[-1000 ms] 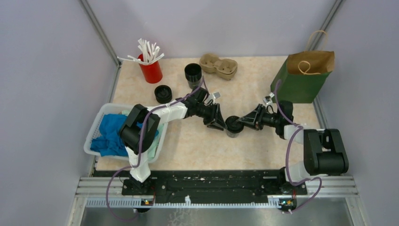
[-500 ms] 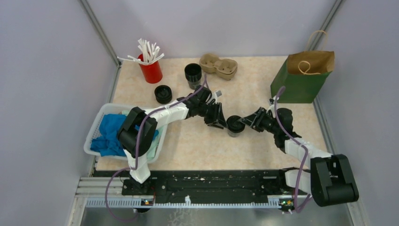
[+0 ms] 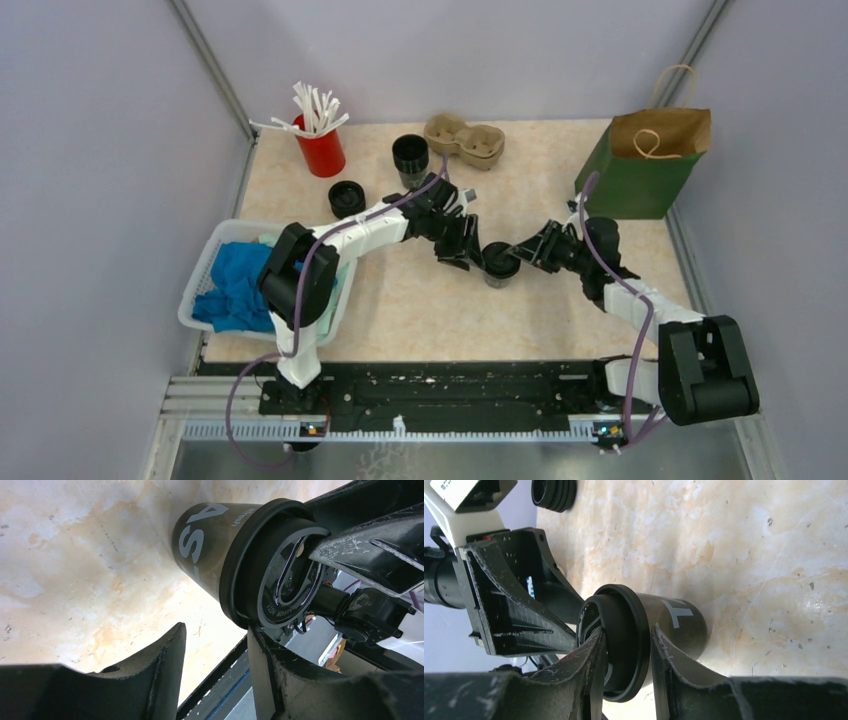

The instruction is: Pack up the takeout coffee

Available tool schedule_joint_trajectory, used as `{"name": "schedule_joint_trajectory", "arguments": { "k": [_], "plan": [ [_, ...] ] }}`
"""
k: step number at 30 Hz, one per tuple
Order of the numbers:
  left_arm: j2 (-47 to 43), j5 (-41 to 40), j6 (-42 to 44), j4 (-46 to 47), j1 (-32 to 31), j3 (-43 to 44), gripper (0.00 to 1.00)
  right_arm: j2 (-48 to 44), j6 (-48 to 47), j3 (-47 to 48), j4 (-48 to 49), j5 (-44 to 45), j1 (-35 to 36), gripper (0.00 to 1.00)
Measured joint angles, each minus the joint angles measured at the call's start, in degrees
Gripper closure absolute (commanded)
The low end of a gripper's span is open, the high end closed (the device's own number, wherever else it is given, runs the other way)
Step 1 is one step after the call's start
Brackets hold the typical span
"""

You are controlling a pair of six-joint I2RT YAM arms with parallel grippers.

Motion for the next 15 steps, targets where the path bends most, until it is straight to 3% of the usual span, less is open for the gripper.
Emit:
{"name": "schedule_joint_trajectory", "arguments": {
  "k": [5, 15],
  "plan": [
    [0.98, 0.63, 1.86, -5.46, 1.01, 3.13, 0.41, -0.39, -0.59, 0.48, -2.69, -1.81, -0.04, 0.68],
    [0.92, 2.54, 1.64, -7.91, 3.78, 3.21, 0.34, 1.70, -3.76, 5.44, -11.72, -4.85, 0.07, 0.61]
  ]
}}
